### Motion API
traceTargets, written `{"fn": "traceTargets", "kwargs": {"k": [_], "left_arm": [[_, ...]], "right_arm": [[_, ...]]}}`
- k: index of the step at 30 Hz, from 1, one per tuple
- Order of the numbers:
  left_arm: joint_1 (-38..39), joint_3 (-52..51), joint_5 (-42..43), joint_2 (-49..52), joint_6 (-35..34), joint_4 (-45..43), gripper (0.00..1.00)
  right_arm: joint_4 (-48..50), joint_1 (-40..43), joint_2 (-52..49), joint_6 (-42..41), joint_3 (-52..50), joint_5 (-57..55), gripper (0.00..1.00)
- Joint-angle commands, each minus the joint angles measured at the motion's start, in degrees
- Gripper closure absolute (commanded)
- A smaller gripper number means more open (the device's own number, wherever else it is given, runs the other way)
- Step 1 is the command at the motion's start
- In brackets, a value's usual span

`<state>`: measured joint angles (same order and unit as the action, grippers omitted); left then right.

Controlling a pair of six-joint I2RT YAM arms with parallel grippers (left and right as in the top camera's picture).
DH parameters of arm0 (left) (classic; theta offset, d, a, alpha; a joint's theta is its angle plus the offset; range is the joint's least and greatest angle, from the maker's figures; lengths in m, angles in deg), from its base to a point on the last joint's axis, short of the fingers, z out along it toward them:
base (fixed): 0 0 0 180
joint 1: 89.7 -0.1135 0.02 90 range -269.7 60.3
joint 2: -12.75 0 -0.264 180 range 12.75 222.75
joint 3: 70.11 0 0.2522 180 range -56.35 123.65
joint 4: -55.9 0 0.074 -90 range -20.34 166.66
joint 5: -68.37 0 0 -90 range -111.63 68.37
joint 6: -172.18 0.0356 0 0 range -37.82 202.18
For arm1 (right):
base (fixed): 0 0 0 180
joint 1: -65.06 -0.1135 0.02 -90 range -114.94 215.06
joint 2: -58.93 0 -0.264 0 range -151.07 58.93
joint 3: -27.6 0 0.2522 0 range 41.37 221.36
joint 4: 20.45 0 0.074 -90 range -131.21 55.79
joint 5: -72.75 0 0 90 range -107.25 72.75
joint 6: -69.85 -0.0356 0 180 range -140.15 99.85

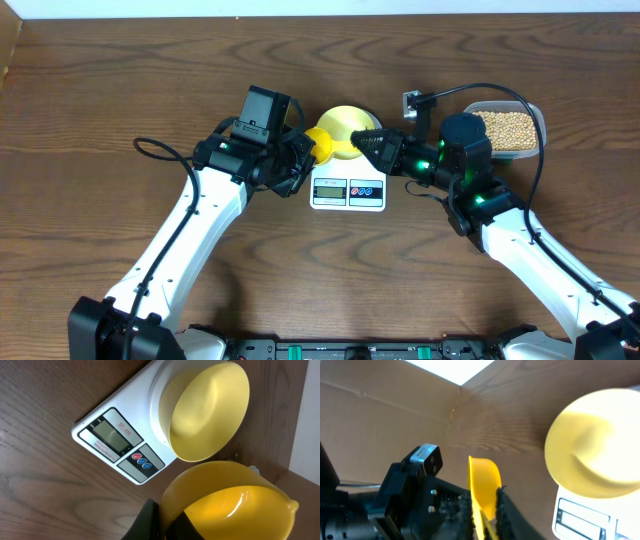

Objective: Scoop item into bowl and weigh 50g on scale
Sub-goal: 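Grasp the yellow scoop handle with the right gripper beside the left gripper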

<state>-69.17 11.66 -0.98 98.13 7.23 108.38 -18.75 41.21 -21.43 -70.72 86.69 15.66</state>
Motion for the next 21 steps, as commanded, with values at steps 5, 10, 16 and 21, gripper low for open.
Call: {"fn": "traceTargets", "kwargs": {"k": [5, 10, 16, 21], "left_arm": [[0.07, -0.24, -0.79, -0.85, 0.50, 0.11, 0.92], [0.07, -0.24, -0.76, -0.85, 0.52, -0.22, 0.92], [0.07, -0.24, -0.79, -0.85, 0.50, -0.26, 0.54], [0.07, -0.24, -0.76, -0.85, 0.52, -0.26, 0.13]], "right_arm": [[-0.90, -0.20, -0.28, 0.46, 1.07, -1.33, 0.99], [-1.55, -0.20, -0.28, 0.46, 1.07, -1.95, 0.99], [-1.62, -0.20, -0.28, 0.48, 1.07, -2.38, 0.99], [-2.93, -0.13, -0.28, 1.31, 1.07, -2.58, 0.99]]}}
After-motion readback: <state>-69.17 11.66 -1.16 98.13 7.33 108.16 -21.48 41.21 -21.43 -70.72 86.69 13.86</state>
